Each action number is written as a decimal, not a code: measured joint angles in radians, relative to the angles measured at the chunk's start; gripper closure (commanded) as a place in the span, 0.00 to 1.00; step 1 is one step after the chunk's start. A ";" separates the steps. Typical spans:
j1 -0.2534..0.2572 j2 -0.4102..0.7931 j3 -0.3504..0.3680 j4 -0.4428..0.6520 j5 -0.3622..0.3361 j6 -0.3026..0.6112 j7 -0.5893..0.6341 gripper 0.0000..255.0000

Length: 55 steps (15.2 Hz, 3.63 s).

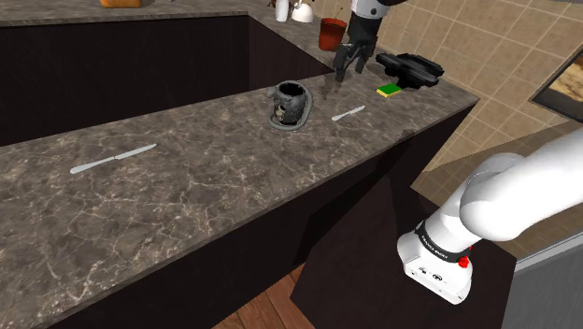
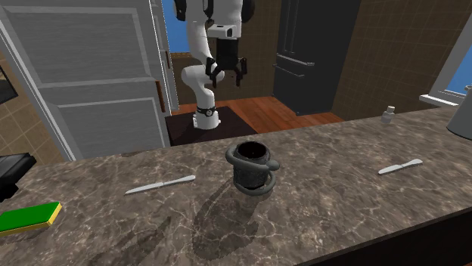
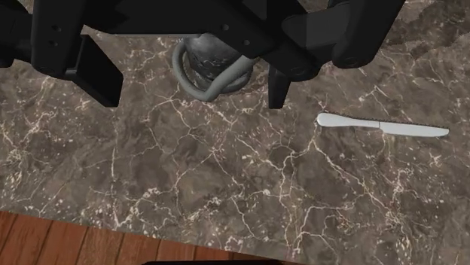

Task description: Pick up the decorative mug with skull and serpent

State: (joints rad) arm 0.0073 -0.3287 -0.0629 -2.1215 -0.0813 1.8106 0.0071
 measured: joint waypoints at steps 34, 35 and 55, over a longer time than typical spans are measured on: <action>0.013 0.837 0.018 0.643 0.078 0.145 -0.006 1.00; 0.013 0.837 0.018 0.644 0.078 0.145 -0.006 1.00; 0.011 0.808 0.017 0.789 0.077 -0.036 -0.010 1.00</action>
